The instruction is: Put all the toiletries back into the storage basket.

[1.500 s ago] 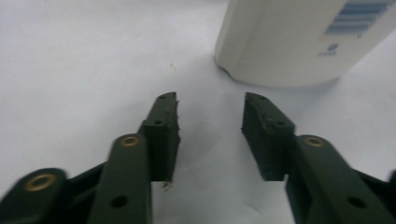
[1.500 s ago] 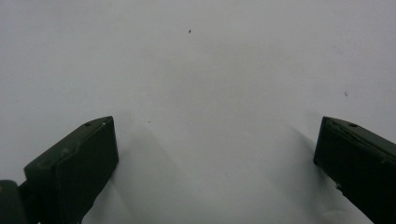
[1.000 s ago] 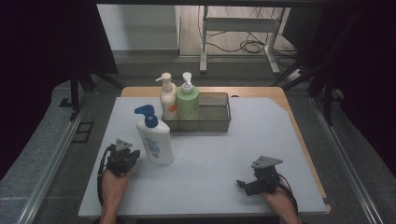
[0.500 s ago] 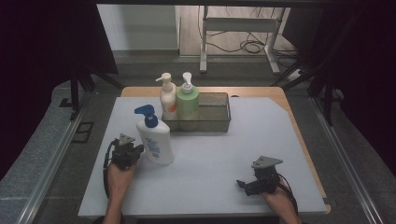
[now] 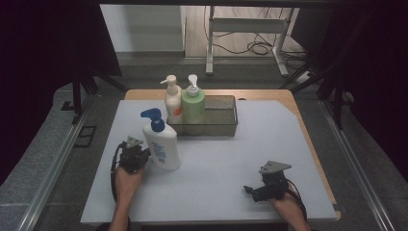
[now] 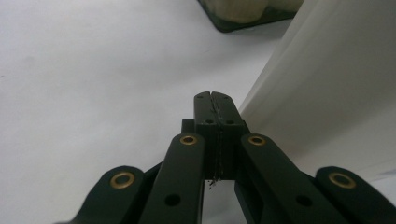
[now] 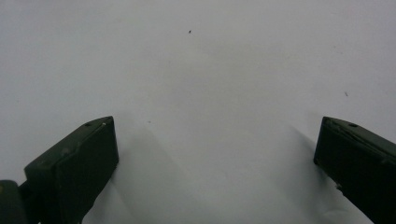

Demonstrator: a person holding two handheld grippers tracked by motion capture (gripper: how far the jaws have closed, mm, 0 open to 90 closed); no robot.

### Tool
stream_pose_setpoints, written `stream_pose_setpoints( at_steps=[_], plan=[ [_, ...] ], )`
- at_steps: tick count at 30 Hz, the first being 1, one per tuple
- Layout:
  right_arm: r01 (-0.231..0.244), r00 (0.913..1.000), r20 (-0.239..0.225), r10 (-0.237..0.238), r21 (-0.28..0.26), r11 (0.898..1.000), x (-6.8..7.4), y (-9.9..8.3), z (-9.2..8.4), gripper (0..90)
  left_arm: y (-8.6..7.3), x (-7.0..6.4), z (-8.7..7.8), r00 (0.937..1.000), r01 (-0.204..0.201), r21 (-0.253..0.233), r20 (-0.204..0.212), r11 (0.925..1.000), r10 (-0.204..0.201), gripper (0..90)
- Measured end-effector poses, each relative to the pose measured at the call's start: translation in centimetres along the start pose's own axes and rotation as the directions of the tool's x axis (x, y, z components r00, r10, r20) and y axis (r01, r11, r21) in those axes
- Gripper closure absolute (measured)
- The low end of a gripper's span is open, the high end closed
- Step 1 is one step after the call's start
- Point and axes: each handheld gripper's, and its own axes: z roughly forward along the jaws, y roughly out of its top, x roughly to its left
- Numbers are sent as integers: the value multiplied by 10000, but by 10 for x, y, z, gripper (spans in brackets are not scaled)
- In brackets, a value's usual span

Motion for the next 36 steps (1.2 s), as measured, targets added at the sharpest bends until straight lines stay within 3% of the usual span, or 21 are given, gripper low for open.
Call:
stream_pose_setpoints(
  at_steps=[14,36],
  plan=[
    [3,10000,-6,-3,-9,10000,0,0,0,0,7,-18,11,9983,-342,9,462,9994,341,891],
    [-6,10000,-19,6,-13,10000,0,0,0,0,10,-44,15,9907,-903,136,1034,9958,884,890]
  ],
)
